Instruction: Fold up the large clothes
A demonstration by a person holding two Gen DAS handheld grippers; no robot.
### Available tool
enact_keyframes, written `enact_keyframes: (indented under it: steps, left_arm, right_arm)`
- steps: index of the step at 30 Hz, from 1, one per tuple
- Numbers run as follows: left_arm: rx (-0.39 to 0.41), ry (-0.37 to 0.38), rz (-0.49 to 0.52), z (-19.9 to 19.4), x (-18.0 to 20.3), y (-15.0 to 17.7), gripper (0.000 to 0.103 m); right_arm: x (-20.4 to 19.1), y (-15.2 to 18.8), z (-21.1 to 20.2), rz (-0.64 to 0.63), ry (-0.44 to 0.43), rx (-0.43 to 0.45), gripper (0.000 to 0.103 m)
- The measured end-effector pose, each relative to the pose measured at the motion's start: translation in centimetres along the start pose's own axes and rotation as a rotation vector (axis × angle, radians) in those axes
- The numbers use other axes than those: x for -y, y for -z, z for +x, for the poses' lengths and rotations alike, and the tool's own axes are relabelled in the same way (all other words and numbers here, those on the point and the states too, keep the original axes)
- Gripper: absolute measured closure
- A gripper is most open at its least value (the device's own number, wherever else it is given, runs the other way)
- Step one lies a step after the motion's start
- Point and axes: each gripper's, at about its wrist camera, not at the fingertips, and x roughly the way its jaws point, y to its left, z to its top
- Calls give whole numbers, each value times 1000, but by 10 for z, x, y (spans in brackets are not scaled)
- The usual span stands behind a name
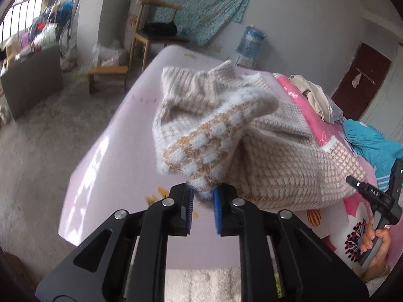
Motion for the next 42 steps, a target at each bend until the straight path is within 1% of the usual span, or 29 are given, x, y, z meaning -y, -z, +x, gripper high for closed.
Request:
enact_keyframes:
  steps: [1,2,3,4,5,6,7,8,9,11,12,14,15,16,17,18,19,21,23,25,28,31,33,35,38,40,42]
  left_arm:
    - [-41,6,-42,9,-12,7,82]
    - [-84,-1,-90,16,-26,14,81]
    - [-105,1,-132,19,-38,17,74]
    - [-111,18,-181,19,-48,21,70]
    - [-97,40,-229,12,-60,23,64]
    - [-79,52,-254,7,-67,24,61]
    - [-56,46,-268,0,-73,23,61]
    - [-35,24,-268,-6,-78,22,61]
    - [-12,-6,-258,-12,-79,18,60]
    - [19,-26,-232,-19,-75,9,59]
    - [36,-34,-203,-23,-68,3,58]
    - [60,-33,-139,-25,-50,-8,51]
    - [71,-30,-92,-27,-39,-13,48]
    - [76,-19,-48,-26,-25,-17,46]
    - [76,-10,-15,-22,-12,-21,41]
    - [74,-1,29,-19,4,-23,38]
    - [73,9,68,-15,18,-24,36]
    - [68,21,153,-7,44,-22,33]
    - [56,-12,247,5,69,-15,31]
    - [32,-45,316,17,87,-6,31]
    - [-8,-57,385,36,104,11,31]
    - [-38,-95,427,51,107,24,31]
    - [-51,-111,439,58,105,29,31]
    - [-76,-107,417,67,101,30,31]
    - [-101,-87,360,74,89,27,25]
    - [-116,-65,322,77,82,24,24]
    - [-122,-56,307,79,79,23,22]
  right_arm:
    - [13,4,8,45,-32,-55,81]
    - [25,7,13,85,-50,-101,72]
    - [35,9,14,115,-48,-124,67]
    - [47,10,10,149,-50,-130,59]
    - [56,11,3,172,-59,-120,54]
    - [64,10,-4,190,-59,-105,51]
    - [69,10,-12,201,-51,-87,46]
    - [72,10,-18,203,-45,-71,43]
    - [73,8,-26,195,-36,-52,42]
    - [66,3,-34,163,-15,-26,40]
    - [58,1,-36,140,-18,-14,39]
    - [40,-5,-38,74,-31,9,31]
    - [26,-7,-38,21,-36,27,29]
    - [11,-9,-37,-33,-44,43,25]
    - [-3,-9,-35,-86,-54,59,20]
    - [-12,-8,-34,-125,-61,70,17]
    - [-25,-7,-28,-166,-67,70,16]
    - [-48,-3,-13,-245,-80,36,16]
    - [-65,3,1,-289,-97,2,16]
    - [-75,10,11,-323,-101,-24,16]
    - [-84,18,28,-361,-75,-63,16]
    - [-86,25,44,-386,-25,-97,16]
    - [-84,31,56,-383,-13,-132,16]
    - [-79,33,61,-362,-29,-149,16]
    - [-76,34,63,-360,-43,-147,14]
    - [-75,35,63,-359,-47,-145,14]
    - [-76,34,63,-359,-48,-147,13]
